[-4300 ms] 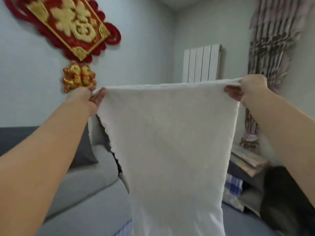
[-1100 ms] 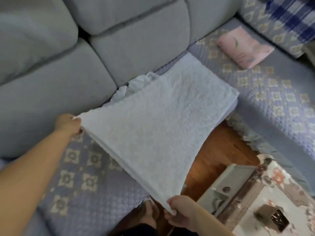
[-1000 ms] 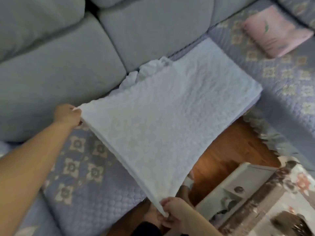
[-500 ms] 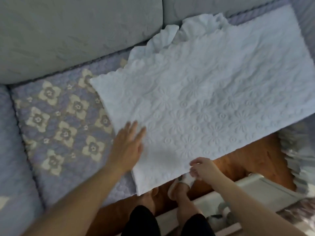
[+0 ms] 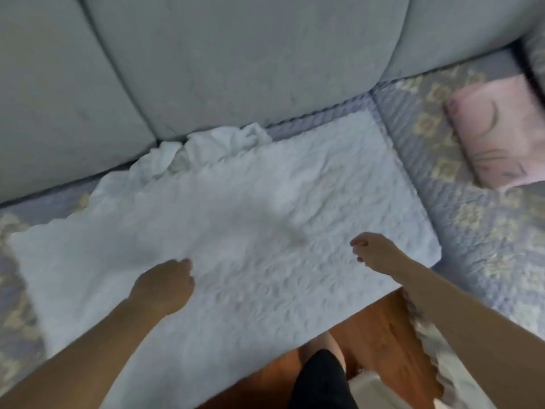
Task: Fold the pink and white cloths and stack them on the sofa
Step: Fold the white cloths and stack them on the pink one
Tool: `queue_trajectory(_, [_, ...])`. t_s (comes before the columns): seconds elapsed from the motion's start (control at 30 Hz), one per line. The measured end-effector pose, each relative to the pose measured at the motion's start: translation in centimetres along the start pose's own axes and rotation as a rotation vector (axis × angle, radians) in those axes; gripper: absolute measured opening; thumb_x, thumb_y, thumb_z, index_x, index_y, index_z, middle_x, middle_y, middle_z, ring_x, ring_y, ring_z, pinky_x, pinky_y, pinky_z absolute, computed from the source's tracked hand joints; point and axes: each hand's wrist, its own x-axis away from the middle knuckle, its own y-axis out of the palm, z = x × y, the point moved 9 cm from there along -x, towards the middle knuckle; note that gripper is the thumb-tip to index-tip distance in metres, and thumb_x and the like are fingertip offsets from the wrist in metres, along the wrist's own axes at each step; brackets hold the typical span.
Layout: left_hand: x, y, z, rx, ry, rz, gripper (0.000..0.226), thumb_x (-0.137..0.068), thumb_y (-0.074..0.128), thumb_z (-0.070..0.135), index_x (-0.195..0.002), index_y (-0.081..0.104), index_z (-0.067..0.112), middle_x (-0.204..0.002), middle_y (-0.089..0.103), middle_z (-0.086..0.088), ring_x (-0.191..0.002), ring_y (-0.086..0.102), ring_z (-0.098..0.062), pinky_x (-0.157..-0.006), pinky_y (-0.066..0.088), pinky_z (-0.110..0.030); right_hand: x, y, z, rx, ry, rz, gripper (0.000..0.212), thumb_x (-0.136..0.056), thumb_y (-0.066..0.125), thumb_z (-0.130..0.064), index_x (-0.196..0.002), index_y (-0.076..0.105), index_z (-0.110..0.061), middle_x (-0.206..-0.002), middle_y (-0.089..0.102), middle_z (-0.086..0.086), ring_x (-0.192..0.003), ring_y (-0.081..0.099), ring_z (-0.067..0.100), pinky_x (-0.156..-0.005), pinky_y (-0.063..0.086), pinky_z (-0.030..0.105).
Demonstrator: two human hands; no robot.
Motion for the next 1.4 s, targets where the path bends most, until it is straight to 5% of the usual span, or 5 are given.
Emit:
queue_trajectory(0.33, [-16.6, -17.2, 28.2, 0.066, 0.237, 0.692, 0.042, -0.085, 0.069, 0.016, -0.125, 0.063, 0.006, -0.123, 0.062, -0.017, -0.116, 0.056, -0.036, -0.093, 0.050, -0.046, -28.1, -21.1, -6.0, 0.043, -0.231, 0.384, 0.057, -0.098, 0.057, -0.035, -0.149, 0.040, -0.016, -0.147, 0.049, 0.011, -0.132, 0.049, 0.032, -0.106, 0.042, 0.039])
queue_trajectory(0.63, [-20.6, -21.1, 33.7, 0.125, 0.284, 0.740, 0.059, -0.087, 0.070, 0.017, -0.141, 0.050, 0.007, -0.138, 0.054, -0.015, -0.128, 0.051, -0.030, -0.105, 0.045, -0.042, -27.0, -23.1, -9.4, -0.139, -0.747, 0.799, 0.012, -0.086, 0.063, 0.002, -0.091, 0.069, -0.007, -0.094, 0.061, 0.010, -0.091, 0.056, 0.031, -0.083, 0.047, 0.037])
queue_trajectory(0.83, [-23.3, -20.0, 34.1, 0.049, 0.237, 0.587, 0.108, -0.071, 0.085, 0.039, -0.157, 0.022, 0.020, -0.155, 0.032, -0.021, -0.141, 0.034, -0.041, -0.111, 0.037, -0.051, -18.9, -18.4, -5.2, -0.059, -1.112, 0.452, 0.016, -0.094, 0.055, -0.004, -0.104, 0.067, -0.006, -0.102, 0.066, 0.003, -0.099, 0.062, 0.021, -0.089, 0.049, 0.030])
queue_trajectory(1.17, [-21.9, -22.0, 38.1, 0.455, 0.384, 0.243, 0.020, -0.093, 0.058, 0.040, -0.077, 0.061, 0.029, -0.068, 0.065, 0.008, -0.063, 0.062, -0.008, -0.060, 0.047, -0.025, -17.6, -27.7, -8.7, -0.533, -0.979, 0.684, 0.027, -0.100, 0.039, -0.011, -0.119, 0.056, -0.019, -0.105, 0.057, -0.021, -0.086, 0.056, -0.005, -0.080, 0.042, 0.010])
queue_trajectory(1.4, [-26.7, -19.8, 31.4, 0.264, 0.077, -0.049, 0.028, -0.098, 0.050, 0.052, -0.107, 0.060, 0.026, -0.120, 0.066, 0.006, -0.104, 0.062, -0.014, -0.083, 0.047, -0.029, -32.7, -21.3, -8.3, -0.197, -0.241, 0.136, 0.022, -0.098, 0.044, -0.014, -0.095, 0.064, -0.022, -0.090, 0.059, -0.001, -0.093, 0.059, 0.027, -0.077, 0.048, 0.034])
